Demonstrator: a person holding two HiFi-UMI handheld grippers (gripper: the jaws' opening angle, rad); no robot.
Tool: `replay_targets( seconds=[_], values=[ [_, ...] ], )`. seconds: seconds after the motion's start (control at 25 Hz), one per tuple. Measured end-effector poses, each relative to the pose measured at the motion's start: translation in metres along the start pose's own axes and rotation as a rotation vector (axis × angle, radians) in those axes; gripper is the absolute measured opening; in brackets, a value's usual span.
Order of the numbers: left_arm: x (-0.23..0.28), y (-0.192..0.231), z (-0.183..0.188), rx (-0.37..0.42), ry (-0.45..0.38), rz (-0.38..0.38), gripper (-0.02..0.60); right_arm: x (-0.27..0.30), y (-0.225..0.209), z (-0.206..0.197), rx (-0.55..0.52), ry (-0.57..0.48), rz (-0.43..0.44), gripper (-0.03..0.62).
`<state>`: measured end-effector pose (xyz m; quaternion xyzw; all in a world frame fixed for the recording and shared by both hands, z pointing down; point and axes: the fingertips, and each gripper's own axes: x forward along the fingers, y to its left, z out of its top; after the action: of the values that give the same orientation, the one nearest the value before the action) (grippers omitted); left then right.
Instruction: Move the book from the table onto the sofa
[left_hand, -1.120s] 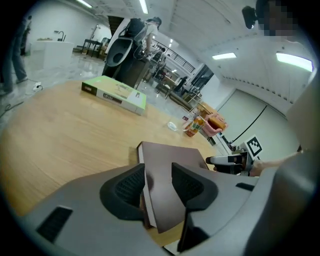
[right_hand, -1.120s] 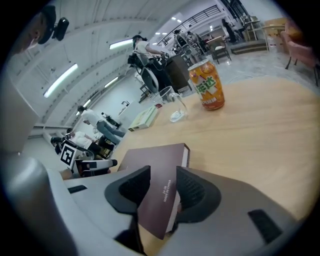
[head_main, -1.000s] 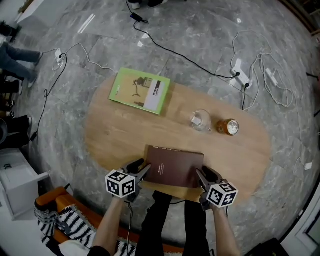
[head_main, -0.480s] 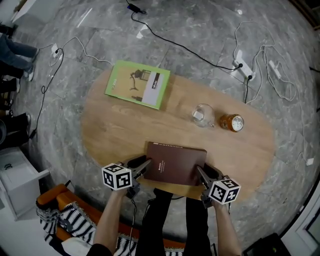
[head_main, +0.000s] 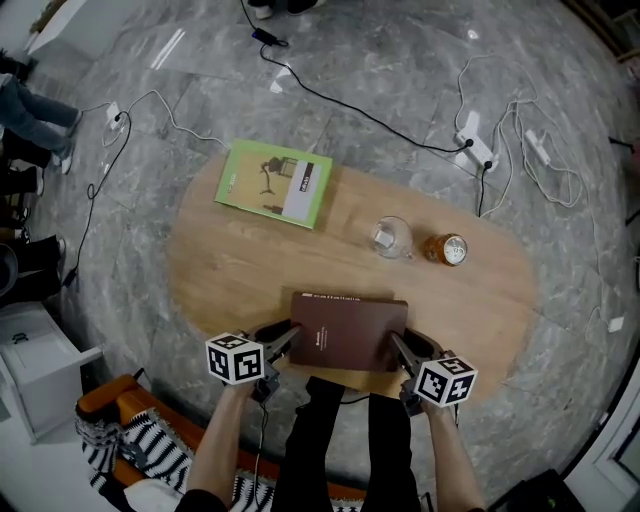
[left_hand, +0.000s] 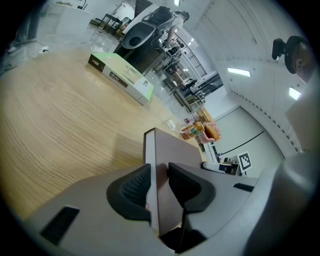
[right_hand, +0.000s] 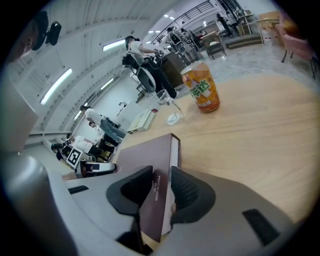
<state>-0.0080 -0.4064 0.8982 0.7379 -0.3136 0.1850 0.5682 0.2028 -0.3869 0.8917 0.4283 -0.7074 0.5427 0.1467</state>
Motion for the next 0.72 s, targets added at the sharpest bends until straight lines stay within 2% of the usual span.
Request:
replay_targets(
  seconds=[0.24,0.48,0.72],
  values=[
    [-0.019,-0.03,-0.002,-0.005,0.008,0.007,0.117,-0.029,0.017,0.011,-0.017,0.003,0.003,0.129],
    [-0.048,-0.062,0.007,-0.015,-0.027,0.01,0.115,-0.057,0.043,0.026,-0.02,-0.006,0.021,0.128],
    [-0.092,-0.118,0.022,-0.023,-0.067,0.009,0.115,-0.107,0.083,0.051,-0.023,-0.024,0.038,0.129]
  ],
)
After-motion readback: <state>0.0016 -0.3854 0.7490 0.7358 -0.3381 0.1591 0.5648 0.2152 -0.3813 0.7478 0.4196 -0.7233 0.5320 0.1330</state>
